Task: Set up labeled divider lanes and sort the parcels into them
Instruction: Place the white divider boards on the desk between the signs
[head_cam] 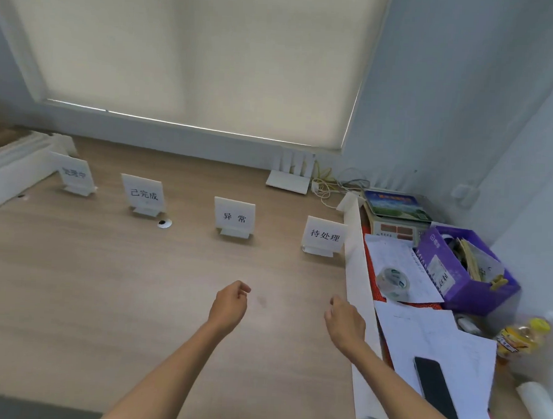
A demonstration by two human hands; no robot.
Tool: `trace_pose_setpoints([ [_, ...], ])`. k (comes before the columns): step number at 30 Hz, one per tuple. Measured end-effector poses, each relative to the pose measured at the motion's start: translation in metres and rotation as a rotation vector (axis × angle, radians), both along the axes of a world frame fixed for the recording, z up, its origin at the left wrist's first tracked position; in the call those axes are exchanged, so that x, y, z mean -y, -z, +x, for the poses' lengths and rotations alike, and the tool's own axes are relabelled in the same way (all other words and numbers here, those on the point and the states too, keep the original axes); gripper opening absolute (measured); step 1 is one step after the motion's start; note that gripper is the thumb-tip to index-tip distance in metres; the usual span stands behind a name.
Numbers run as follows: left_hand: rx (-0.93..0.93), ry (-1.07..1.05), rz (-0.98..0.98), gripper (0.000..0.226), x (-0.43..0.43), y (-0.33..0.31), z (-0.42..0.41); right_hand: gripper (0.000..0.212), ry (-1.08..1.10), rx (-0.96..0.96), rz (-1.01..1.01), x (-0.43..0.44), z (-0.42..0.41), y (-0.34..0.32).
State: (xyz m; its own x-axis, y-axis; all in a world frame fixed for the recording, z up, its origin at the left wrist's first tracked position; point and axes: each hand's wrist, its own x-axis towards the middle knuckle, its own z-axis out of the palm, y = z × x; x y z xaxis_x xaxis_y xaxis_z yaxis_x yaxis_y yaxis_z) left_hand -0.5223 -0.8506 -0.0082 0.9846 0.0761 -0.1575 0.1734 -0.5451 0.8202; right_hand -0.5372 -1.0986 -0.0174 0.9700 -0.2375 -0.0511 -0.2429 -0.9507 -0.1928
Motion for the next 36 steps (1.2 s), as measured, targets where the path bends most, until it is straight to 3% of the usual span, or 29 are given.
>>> trace_pose_setpoints([
  [13, 0.069, -0.464, 0.096, 0.031, -0.351, -0.025, -0.085, 0.023, -0.505, 0.013, 0.113, -0.375, 0.003, -0.008],
  [23, 0.043, -0.820, -0.003, 0.028, -0.518, 0.003, -0.150, 0.022, -0.778, -0.062, 0.123, -0.563, 0.005, 0.010],
  [36, 0.030, -0.872, 0.043, 0.029, -0.768, -0.002, -0.051, 0.023, -0.844, -0.109, 0.183, -0.831, 0.112, 0.021],
])
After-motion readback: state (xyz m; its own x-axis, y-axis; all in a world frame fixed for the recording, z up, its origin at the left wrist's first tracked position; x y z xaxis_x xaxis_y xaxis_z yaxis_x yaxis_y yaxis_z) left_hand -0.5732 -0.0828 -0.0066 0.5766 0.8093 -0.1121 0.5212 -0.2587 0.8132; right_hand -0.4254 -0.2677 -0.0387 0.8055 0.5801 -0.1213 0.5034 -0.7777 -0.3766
